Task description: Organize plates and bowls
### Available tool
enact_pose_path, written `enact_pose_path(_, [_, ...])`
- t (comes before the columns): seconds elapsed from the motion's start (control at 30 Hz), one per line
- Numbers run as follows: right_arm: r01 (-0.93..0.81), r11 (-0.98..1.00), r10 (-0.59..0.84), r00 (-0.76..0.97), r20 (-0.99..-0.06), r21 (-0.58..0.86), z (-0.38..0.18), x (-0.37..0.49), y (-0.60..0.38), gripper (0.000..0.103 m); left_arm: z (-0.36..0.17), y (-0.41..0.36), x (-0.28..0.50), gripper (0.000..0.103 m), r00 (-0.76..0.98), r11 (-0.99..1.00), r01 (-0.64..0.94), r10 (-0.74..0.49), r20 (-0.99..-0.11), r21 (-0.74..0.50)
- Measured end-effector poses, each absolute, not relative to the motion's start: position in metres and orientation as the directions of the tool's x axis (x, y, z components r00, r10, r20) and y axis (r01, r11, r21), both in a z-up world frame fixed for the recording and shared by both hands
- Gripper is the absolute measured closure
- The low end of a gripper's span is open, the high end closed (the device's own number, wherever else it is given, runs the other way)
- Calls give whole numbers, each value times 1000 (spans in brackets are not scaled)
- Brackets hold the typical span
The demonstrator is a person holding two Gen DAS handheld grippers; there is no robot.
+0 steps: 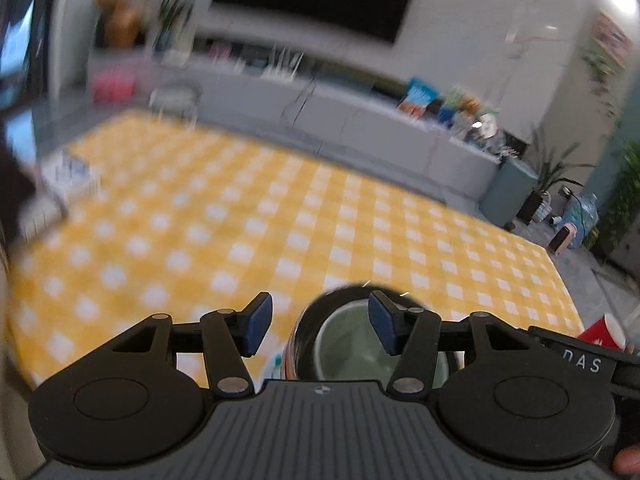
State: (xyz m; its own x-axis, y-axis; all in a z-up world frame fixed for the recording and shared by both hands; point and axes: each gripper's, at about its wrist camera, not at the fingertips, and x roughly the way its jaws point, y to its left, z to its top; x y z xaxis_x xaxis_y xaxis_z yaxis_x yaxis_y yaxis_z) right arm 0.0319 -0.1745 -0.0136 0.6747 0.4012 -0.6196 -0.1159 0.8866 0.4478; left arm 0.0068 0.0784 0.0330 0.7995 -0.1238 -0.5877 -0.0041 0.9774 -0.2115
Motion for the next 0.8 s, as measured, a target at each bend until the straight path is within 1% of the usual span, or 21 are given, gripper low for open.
enact_pose_path(0.13, [-163,918,353,753,-555,362,4,3,-178,26,54,60,-25,40,865,994,78,-107,-490,-80])
enact_pose_path(0.2, [-178,931,330,784,-525,318,10,-13,-181,25,61,55,-37,40,880,994,95,-108,-462,-51])
enact_pose_path(0.27, [-195,944,308,812,-496,267,14,-30,-183,23,65,52,-48,40,886,994,100,-108,-451,-41])
enact_pose_path(0.37, [-213,954,290,837,-464,211,16,-52,-188,21,65,47,-62,40,889,993,121,-105,-445,9])
enact_pose_path(0.47, [-222,962,271,859,-435,160,18,-72,-190,17,60,38,-74,40,900,988,122,-70,-430,94])
enact_pose_path(0.53, [-206,972,236,879,-414,117,19,-82,-189,17,55,30,-81,40,908,981,111,-36,-417,157])
enact_pose_path(0.6, [-208,975,223,891,-396,81,17,-92,-187,14,49,26,-84,38,908,977,97,-8,-420,190])
enact_pose_path(0.67, [-221,974,226,890,-395,58,13,-99,-186,14,42,23,-86,36,898,976,92,5,-440,198])
enact_pose_path(0.8, [-207,975,221,880,-421,79,2,-105,-186,14,25,23,-84,36,861,977,100,9,-509,187])
